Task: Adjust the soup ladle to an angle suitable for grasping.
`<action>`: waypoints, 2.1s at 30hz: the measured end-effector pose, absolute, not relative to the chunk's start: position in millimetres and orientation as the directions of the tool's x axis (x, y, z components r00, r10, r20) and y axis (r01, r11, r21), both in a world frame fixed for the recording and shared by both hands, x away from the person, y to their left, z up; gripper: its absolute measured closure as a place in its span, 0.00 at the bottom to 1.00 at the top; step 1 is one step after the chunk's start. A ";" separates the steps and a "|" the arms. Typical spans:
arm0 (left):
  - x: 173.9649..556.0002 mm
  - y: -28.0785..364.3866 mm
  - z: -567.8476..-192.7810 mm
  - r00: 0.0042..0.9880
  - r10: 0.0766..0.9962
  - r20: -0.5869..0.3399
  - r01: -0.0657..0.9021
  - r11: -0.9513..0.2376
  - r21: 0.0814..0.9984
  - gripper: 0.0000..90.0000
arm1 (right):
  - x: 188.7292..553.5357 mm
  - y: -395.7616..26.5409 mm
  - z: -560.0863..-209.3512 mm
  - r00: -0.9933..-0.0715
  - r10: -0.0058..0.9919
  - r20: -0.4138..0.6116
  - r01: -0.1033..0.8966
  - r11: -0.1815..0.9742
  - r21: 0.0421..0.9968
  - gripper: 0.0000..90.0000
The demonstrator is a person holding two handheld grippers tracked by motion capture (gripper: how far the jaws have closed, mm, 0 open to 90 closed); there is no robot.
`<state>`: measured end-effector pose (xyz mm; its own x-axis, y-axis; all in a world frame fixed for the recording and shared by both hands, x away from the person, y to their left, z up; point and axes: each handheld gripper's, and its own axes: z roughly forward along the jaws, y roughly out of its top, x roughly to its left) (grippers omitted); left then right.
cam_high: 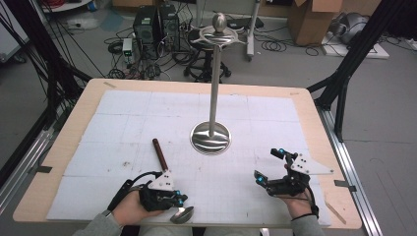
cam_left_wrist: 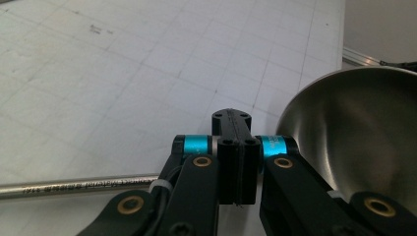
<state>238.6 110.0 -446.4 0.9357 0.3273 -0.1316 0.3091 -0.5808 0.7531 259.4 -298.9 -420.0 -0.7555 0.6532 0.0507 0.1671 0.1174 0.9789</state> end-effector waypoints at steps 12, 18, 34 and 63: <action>235.4 125.2 -443.1 0.943 0.314 -0.113 0.293 -0.614 0.733 1.00 | 260.3 -298.8 -420.8 -0.764 0.642 0.060 0.172 0.113 0.979 0.00; 234.7 134.1 -442.1 0.942 0.315 -0.113 0.295 -0.623 0.725 1.00 | 259.1 -298.4 -419.7 -0.769 0.635 0.066 0.172 0.107 0.979 0.00; 233.0 155.3 -440.6 0.930 0.345 -0.127 0.328 -0.622 0.711 1.00 | 259.3 -297.3 -420.0 -0.774 0.631 0.057 0.168 0.118 0.979 0.00; 231.0 223.6 -439.5 0.887 0.438 -0.148 0.407 -0.590 0.698 1.00 | 259.3 -295.5 -420.8 -0.778 0.626 0.056 0.178 0.134 0.975 0.00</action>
